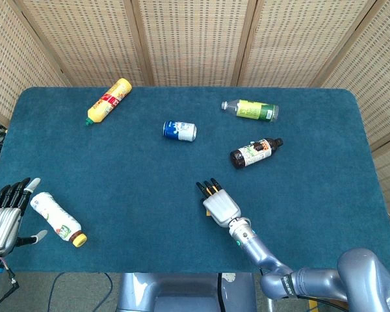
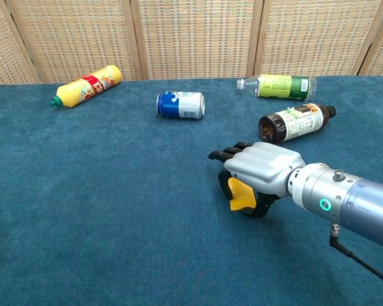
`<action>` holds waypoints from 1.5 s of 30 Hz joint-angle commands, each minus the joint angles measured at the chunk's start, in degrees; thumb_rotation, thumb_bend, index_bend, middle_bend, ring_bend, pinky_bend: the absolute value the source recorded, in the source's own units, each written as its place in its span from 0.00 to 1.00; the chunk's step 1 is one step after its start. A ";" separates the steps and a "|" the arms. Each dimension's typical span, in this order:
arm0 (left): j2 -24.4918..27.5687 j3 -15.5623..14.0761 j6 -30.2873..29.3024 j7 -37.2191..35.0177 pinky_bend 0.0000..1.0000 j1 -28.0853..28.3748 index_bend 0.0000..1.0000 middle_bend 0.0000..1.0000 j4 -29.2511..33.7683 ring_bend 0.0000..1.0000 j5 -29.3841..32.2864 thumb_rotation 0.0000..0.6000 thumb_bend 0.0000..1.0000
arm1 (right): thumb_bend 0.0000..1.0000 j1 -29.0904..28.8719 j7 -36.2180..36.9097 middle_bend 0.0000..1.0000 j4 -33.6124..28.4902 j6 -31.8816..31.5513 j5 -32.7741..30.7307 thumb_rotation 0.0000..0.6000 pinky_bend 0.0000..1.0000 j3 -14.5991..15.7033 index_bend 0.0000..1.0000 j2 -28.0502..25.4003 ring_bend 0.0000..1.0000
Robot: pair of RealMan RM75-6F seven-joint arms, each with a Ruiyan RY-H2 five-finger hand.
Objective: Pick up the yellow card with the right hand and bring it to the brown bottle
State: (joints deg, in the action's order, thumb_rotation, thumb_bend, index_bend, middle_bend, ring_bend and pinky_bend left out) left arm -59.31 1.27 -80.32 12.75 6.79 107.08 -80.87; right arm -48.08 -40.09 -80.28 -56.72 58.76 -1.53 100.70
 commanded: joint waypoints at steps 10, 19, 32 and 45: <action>-0.24 -0.04 0.09 0.53 0.00 0.10 0.00 0.00 0.03 0.00 0.11 1.00 0.00 | 0.45 1.50 2.43 0.00 2.43 -1.32 3.95 1.00 0.00 -1.16 0.45 -0.35 0.00; -0.32 -0.13 0.05 0.63 0.00 0.11 0.00 0.00 0.05 0.00 -0.02 1.00 0.00 | 0.45 2.20 3.35 0.00 1.73 -0.57 4.64 1.00 0.00 -2.05 0.45 -1.10 0.00; -0.25 -0.12 0.11 0.37 0.00 0.15 0.00 0.00 0.00 0.00 0.07 1.00 0.00 | 0.66 2.08 1.96 0.00 2.48 1.49 4.65 1.00 0.00 -2.42 0.59 -0.63 0.00; -0.15 -0.21 0.11 0.28 0.00 0.17 0.00 0.00 0.09 0.00 -0.14 1.00 0.00 | 0.69 2.41 4.18 0.00 3.72 0.73 6.42 1.00 0.00 -3.93 0.68 -0.48 0.00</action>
State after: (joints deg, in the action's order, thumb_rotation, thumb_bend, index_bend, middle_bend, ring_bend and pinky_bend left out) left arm -59.46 1.06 -80.20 13.03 6.96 107.17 -81.01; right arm -45.71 -36.15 -76.75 -55.83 64.96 -5.30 100.19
